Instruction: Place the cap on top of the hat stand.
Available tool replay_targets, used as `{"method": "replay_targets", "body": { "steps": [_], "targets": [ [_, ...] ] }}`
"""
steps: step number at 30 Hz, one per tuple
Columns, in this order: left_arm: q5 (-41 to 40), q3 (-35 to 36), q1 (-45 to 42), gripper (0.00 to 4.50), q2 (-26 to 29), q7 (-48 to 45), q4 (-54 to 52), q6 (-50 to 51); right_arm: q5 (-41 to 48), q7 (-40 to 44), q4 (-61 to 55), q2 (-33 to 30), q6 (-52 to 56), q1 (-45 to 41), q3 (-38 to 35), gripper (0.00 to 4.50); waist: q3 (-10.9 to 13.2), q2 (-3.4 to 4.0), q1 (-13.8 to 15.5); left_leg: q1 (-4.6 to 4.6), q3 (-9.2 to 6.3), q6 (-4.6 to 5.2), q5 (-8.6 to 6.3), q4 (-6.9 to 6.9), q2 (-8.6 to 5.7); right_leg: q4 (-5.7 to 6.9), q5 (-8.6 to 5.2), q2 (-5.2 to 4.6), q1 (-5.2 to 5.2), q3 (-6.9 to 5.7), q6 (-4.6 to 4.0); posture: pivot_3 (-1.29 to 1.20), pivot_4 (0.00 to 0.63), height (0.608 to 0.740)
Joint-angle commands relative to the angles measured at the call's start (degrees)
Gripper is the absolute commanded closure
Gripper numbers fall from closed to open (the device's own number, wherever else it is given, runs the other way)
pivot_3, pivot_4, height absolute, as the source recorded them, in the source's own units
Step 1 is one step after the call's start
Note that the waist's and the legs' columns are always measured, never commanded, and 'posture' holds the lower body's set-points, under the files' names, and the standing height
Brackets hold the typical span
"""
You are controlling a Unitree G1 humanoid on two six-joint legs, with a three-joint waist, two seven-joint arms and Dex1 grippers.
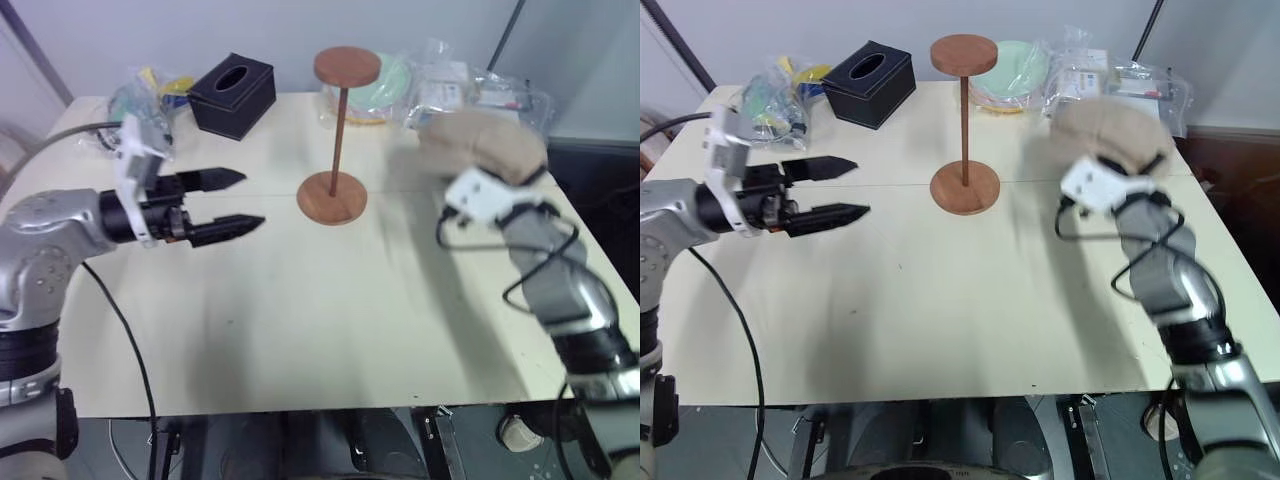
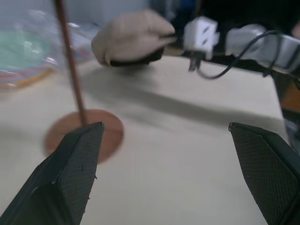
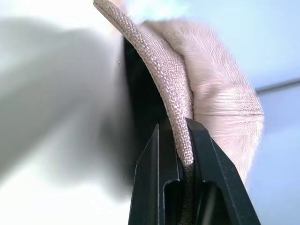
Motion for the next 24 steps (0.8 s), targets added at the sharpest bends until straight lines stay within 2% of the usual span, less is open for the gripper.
{"method": "replay_targets", "body": {
  "steps": [1,4,8,16,24],
  "targets": [
    [-4.3,8.4,0.2,0.0,1.4,4.3,-1.1,1.5,0.5,-1.1,0.7,2.5,-7.5,-11.1,-0.3,4.46,0.0,-0.02,0.0,-0.02,0.0,-0.01,0.0,-0.07,0.01,0.0,-0.01,0.03,-0.05,-0.02,-0.02,0.0,0.15,0.74],
    [-6.5,12.4,0.9,0.0,2.2,7.1,-1.5,2.5,1.4,0.0,3.6,6.3,-12.4,-16.0,2.0,4.46,-0.1,-0.14,0.6,-0.04,-0.05,-0.03,0.01,-0.09,0.04,-0.01,-0.1,0.06,-0.03,-0.15,-0.14,0.0,0.15,0.74],
    [-7.7,14.1,2.7,0.0,3.2,9.0,-3.4,2.8,1.7,1.6,3.4,9.1,-16.4,-14.3,3.4,4.46,-0.1,-0.22,1.0,-0.04,-0.03,-0.04,0.02,-0.01,-0.02,-0.03,-0.09,-0.13,0.1,-0.15,-0.12,0.0,0.15,0.74],
    [-9.2,15.5,5.0,0.0,5.3,10.4,-4.6,2.8,-2.6,3.7,-6.8,7.0,-19.7,0.4,4.4,4.46,-0.1,-0.26,2.0,-0.04,-0.01,-0.04,0.02,0.03,-0.11,-0.01,-0.09,-0.19,0.12,-0.19,-0.12,0.0,0.15,0.74],
    [-8.7,13.2,3.8,0.0,6.2,9.8,-3.2,1.7,-13.5,-4.1,-4.8,8.0,-26.5,6.7,7.8,4.46,-0.1,-0.25,1.3,0.01,-0.01,-0.07,0.04,0.0,-0.07,0.08,-0.1,-0.06,0.08,-0.17,-0.14,0.0,0.15,0.74]
  ]
}}
